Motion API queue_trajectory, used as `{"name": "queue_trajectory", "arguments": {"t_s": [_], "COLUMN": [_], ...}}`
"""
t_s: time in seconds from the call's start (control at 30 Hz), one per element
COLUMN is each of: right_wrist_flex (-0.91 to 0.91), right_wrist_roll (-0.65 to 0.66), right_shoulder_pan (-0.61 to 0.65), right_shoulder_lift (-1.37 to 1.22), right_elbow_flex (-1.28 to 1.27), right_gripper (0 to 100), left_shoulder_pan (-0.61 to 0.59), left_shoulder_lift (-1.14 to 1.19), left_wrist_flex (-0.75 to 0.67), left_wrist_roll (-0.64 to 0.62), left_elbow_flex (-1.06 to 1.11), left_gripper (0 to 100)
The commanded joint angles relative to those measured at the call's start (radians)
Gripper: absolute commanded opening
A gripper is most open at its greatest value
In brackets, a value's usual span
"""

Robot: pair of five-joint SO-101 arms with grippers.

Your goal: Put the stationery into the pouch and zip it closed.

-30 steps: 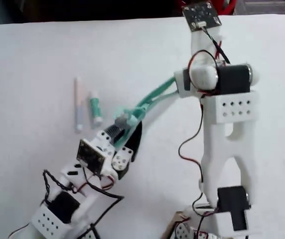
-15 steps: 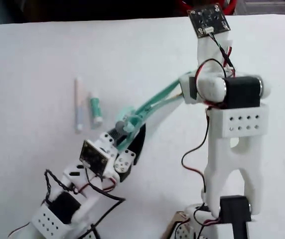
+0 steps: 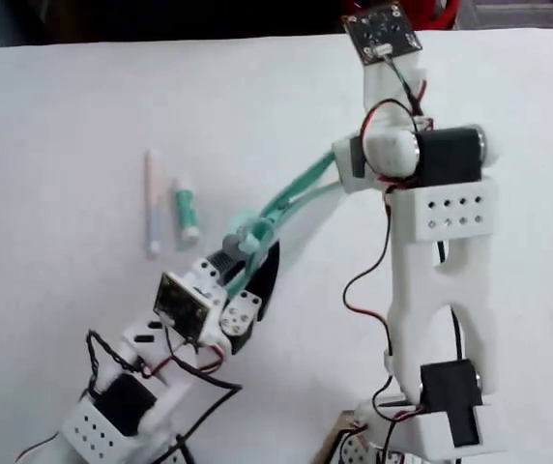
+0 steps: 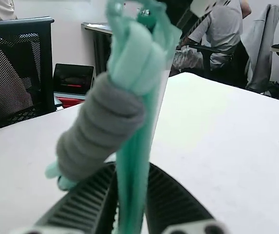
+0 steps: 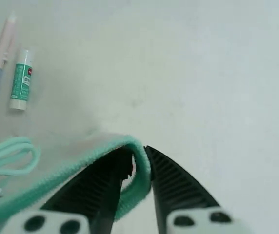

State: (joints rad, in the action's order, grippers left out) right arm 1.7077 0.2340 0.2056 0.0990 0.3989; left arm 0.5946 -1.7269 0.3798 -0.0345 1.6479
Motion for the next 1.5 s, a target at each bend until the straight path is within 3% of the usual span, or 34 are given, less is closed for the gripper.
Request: {"name": "queue_trajectory", "arguments": {"t_s": [0.0,0.07,0.33,0.5,0.63,0.77,0.97,1.03,1.17,1.33,1.47], "right_wrist_flex": [0.007,0.007,0.005,0.008,0.005,-0.016,0.004,0.004,-0.021,-0.229,-0.481], "right_wrist_roll": [0.005,0.009,0.034,0.204,0.404,0.397,0.390,0.394,0.394,0.374,0.285], "right_shoulder_pan": [0.042,0.042,0.025,-0.028,-0.042,-0.041,-0.042,-0.042,-0.039,-0.035,-0.042], "right_shoulder_lift": [-0.004,-0.002,0.111,0.211,0.259,0.318,0.559,0.627,0.739,0.874,0.989], "right_elbow_flex": [0.006,0.015,0.207,0.281,0.132,0.028,-0.017,-0.095,-0.334,-0.712,-0.968], "right_gripper": [20.9,24.3,19.8,19.8,19.8,19.6,19.6,19.6,19.7,19.7,19.6], "left_shoulder_pan": [0.010,0.004,0.002,0.002,0.001,-0.036,-0.027,0.004,0.033,0.010,0.008], "left_shoulder_lift": [-0.001,-0.001,-0.001,-0.001,-0.001,-0.001,-0.001,-0.001,-0.001,-0.001,-0.001], "left_wrist_flex": [-0.008,-0.008,-0.008,-0.008,-0.002,0.002,0.212,0.315,0.471,0.508,0.506], "left_wrist_roll": [0.080,0.123,0.124,0.129,0.129,0.123,0.087,0.028,0.029,0.109,0.114], "left_elbow_flex": [0.012,0.023,0.023,0.023,0.017,-0.002,-0.204,-0.318,-0.470,-0.431,-0.351], "left_gripper": [4,3,3,3,3,3,3,3,3,3,3]}}
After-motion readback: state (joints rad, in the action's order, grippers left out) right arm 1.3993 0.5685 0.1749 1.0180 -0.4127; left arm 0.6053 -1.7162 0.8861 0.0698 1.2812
